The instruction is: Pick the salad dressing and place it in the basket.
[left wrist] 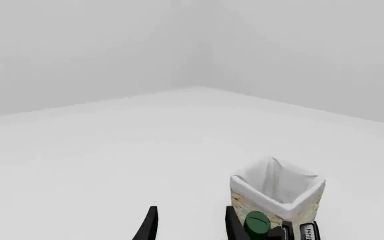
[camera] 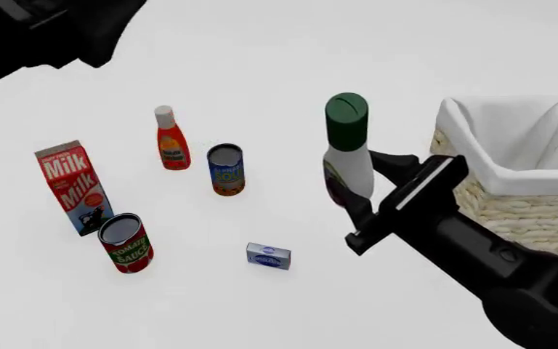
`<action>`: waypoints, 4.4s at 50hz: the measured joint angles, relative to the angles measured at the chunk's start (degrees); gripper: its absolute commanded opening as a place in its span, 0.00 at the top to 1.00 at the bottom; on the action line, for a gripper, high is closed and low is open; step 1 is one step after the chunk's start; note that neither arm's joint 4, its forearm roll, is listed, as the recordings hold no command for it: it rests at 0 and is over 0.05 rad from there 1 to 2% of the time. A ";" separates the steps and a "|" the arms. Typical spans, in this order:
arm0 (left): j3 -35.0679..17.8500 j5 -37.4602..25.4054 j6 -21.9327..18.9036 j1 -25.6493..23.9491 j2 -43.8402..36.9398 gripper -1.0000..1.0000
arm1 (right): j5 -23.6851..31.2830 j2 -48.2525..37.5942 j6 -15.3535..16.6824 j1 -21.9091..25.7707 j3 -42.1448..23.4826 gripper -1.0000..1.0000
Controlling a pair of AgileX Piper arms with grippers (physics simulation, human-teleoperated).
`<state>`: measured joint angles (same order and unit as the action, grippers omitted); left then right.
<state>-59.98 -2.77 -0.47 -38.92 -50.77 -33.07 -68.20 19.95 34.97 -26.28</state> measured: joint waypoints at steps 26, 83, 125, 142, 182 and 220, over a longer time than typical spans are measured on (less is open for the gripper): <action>29.08 17.31 1.79 19.87 15.79 0.00 | 0.00 2.42 -0.80 -0.32 0.33 1.00; 59.79 14.32 0.71 34.82 48.55 0.00 | 9.01 13.67 -2.05 -11.94 -8.90 1.00; 59.98 11.82 -1.05 35.17 50.72 0.00 | 13.76 10.03 -8.68 -36.49 -16.31 1.00; 59.98 11.59 -0.97 35.31 50.75 0.00 | 13.58 3.43 -9.59 -42.63 -18.66 1.00; 59.98 11.07 -1.45 34.37 50.75 0.00 | 15.33 -6.91 -8.35 -49.79 -22.30 1.00; 59.98 11.02 -1.92 33.70 50.74 0.00 | 14.62 -14.77 -8.27 -52.02 -23.75 1.00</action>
<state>0.00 8.26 -2.39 -5.21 -0.03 -18.44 -82.96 11.67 -17.05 -50.03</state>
